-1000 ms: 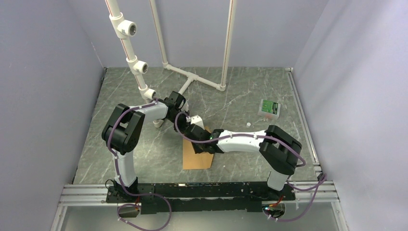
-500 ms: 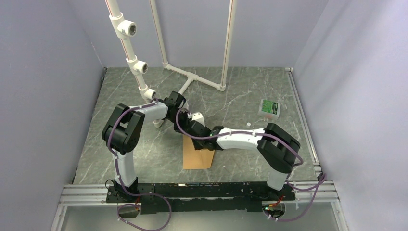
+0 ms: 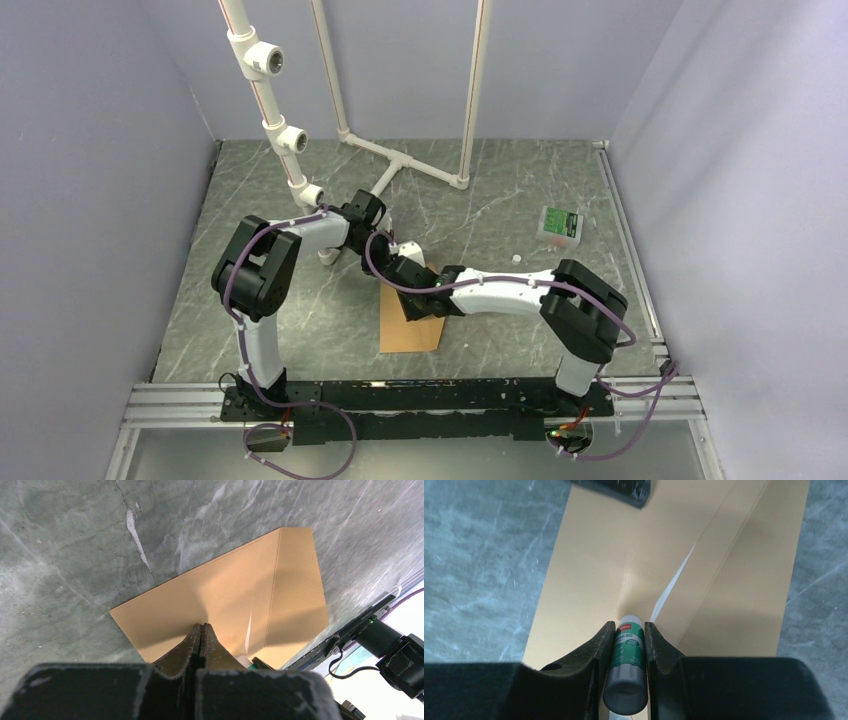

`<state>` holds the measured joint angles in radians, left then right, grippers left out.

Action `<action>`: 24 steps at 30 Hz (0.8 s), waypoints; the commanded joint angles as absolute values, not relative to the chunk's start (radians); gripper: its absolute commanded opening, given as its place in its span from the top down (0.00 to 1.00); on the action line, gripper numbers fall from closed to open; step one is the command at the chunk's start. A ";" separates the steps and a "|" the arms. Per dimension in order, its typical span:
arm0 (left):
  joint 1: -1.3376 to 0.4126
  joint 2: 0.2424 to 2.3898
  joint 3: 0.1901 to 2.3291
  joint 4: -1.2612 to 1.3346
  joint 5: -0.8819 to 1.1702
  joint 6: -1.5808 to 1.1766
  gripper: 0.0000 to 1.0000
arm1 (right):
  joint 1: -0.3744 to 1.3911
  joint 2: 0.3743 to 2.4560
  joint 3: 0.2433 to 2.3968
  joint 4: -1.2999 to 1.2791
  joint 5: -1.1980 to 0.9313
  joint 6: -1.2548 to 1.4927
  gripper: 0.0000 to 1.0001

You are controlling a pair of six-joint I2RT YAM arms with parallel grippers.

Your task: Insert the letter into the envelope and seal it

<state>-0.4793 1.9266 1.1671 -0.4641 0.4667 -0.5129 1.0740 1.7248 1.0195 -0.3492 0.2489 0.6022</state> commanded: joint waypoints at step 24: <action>-0.502 1.993 1.110 -0.559 0.380 -0.479 0.98 | 1.073 1.769 1.042 -0.571 0.203 0.678 1.00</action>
